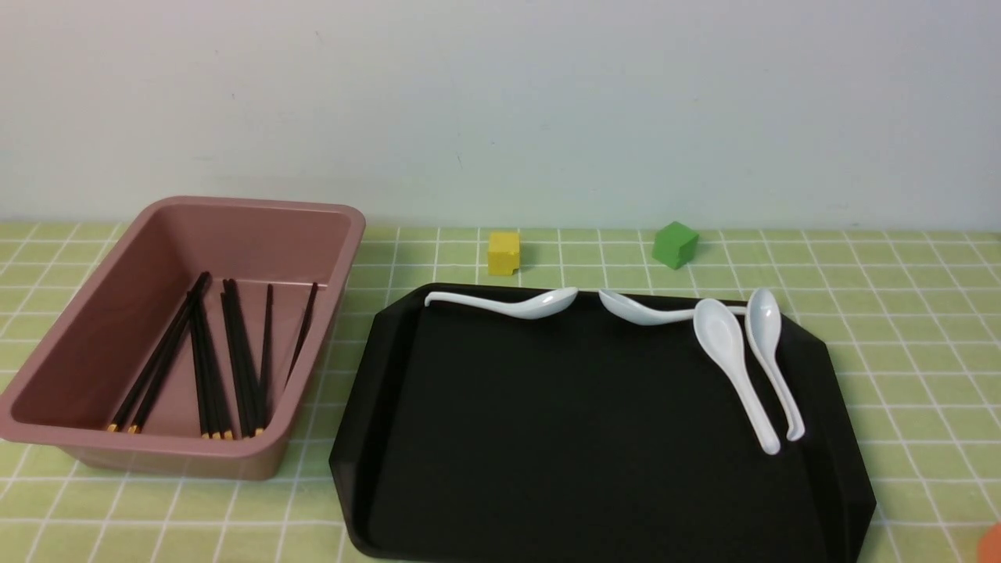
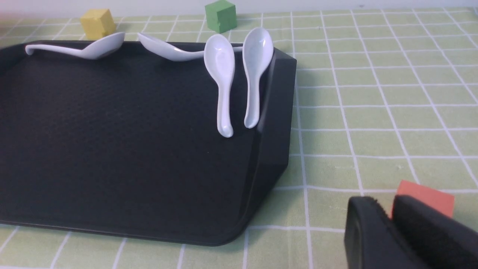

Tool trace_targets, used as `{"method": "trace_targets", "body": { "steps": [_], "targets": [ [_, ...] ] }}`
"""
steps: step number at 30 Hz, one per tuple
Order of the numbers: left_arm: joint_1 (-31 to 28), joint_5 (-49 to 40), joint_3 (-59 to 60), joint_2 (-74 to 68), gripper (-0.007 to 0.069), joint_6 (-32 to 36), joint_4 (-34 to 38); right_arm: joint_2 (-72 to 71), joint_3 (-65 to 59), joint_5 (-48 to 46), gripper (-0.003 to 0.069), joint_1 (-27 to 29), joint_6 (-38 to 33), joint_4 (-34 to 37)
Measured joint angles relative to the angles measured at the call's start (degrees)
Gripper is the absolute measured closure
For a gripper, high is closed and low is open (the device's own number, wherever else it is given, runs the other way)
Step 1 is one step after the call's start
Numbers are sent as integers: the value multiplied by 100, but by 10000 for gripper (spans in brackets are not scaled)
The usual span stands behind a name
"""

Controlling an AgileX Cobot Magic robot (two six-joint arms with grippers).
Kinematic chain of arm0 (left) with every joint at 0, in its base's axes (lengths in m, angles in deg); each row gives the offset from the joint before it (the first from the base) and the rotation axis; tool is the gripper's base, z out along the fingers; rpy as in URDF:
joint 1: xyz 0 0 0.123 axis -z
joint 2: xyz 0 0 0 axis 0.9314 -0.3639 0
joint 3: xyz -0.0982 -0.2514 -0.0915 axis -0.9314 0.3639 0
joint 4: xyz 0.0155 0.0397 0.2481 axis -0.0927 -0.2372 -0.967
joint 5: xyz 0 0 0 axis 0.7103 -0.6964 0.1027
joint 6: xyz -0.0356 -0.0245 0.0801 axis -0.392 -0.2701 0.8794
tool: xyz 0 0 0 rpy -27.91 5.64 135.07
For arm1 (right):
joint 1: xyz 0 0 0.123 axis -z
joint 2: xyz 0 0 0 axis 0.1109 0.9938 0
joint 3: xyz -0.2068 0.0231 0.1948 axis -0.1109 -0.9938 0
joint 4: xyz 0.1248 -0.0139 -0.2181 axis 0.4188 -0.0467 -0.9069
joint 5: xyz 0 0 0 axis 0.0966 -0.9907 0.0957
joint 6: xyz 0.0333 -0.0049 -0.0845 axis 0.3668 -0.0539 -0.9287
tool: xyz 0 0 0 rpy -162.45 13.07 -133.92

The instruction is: On green tablecloth take chopsticks from black tray and put them in box.

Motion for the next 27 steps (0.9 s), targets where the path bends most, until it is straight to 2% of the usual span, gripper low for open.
{"method": "trace_targets", "body": {
  "steps": [27],
  "targets": [
    [0, 0, 0, 0, 387, 0, 0, 0, 0, 0, 514, 0, 0, 0]
  ]
}}
